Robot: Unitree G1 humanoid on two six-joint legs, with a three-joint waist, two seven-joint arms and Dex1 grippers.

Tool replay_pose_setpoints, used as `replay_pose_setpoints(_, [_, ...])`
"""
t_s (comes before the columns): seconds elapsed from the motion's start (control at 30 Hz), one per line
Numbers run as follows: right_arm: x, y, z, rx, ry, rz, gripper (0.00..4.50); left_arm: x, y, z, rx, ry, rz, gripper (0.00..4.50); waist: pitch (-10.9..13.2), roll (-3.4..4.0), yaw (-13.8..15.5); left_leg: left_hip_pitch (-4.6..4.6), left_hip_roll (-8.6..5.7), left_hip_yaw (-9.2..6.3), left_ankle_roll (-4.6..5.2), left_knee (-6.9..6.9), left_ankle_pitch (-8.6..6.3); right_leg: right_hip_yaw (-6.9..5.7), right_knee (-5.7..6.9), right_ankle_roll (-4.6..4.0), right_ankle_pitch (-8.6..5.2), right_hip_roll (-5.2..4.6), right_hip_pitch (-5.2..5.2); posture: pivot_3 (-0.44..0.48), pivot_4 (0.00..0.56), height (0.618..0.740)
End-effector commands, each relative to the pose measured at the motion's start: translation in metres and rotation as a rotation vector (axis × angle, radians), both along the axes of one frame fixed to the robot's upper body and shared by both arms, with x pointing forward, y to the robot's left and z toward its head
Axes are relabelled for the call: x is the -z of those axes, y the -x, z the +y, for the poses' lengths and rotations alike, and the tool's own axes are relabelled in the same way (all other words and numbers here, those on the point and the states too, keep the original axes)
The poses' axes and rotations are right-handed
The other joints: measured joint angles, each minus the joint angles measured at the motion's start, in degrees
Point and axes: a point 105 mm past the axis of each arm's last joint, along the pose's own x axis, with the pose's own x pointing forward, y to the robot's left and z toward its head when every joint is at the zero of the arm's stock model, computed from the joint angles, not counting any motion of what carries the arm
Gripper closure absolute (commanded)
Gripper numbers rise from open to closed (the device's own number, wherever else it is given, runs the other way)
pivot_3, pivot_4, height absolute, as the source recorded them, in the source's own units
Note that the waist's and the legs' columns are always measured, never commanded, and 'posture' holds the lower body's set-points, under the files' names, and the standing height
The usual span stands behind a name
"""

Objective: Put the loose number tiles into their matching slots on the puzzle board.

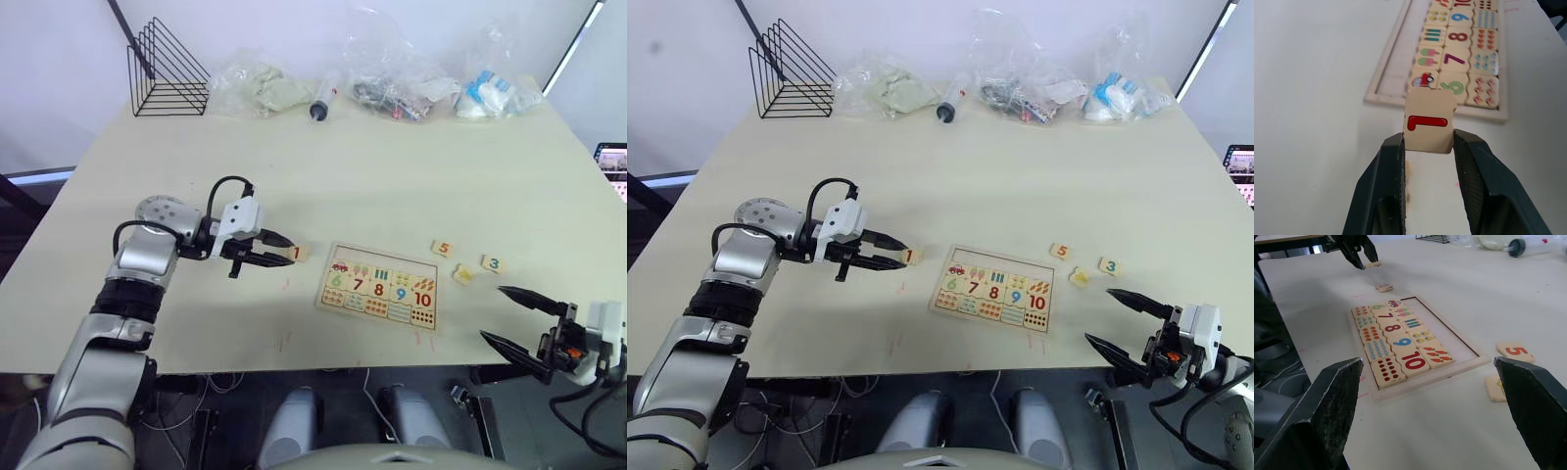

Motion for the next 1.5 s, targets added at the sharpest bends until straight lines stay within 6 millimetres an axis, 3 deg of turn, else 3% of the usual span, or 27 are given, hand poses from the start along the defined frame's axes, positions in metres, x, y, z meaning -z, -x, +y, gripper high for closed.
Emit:
replay_pose_setpoints(0.03, [-0.009,0.002,0.005,0.0,0.005,-0.057,0.0,-0.013,-0.008,-0.015,0.029,-0.039,-0.016,3.57,0.0,0.0,0.0,0.0,-0.02,0.01,0.0,0.0,0.0,0.01,0.0,0.0,0.0,-0.01,0.0,0.0,0.15,0.74])
replay_pose_setpoints(0.37, [-0.012,0.001,0.002,0.029,0.008,-0.078,0.0,-0.015,-0.02,-0.056,0.088,-0.193,-0.04,3.57,0.0,-0.02,0.0,-0.01,-0.05,-0.01,0.0,0.0,0.0,0.0,0.01,0.02,-0.01,0.0,0.0,0.0,0.15,0.74])
replay_pose_setpoints(0.6, [-0.013,0.001,0.004,0.028,0.01,-0.084,0.0,-0.016,-0.027,-0.074,0.098,-0.296,-0.098,3.57,0.0,-0.03,0.0,-0.02,-0.05,0.0,0.0,0.0,0.0,0.01,0.01,0.02,-0.01,-0.01,0.0,0.0,0.15,0.74])
replay_pose_setpoints(0.9, [-0.016,-0.001,0.007,0.026,0.013,-0.096,0.0,-0.013,-0.03,-0.078,0.093,-0.492,-0.091,3.57,0.0,-0.04,0.0,-0.03,-0.06,-0.01,0.0,0.01,0.0,0.0,0.02,0.08,-0.04,0.0,0.0,0.0,0.15,0.74])
replay_pose_setpoints(1.2, [-0.016,-0.002,0.01,0.022,0.016,-0.097,0.0,-0.01,-0.024,-0.087,0.107,-0.593,-0.041,3.57,0.0,-0.05,-0.1,-0.05,-0.07,-0.02,0.0,0.01,0.0,0.0,0.02,0.13,-0.07,-0.01,0.0,0.0,0.15,0.74])
replay_pose_setpoints(1.5, [-0.014,-0.001,0.01,0.026,0.015,-0.093,0.0,-0.008,-0.032,-0.099,0.081,-0.615,-0.072,3.57,0.0,-0.05,0.0,-0.06,-0.08,-0.03,0.01,0.03,0.0,-0.02,0.02,0.12,-0.07,-0.01,0.0,0.0,0.15,0.74])
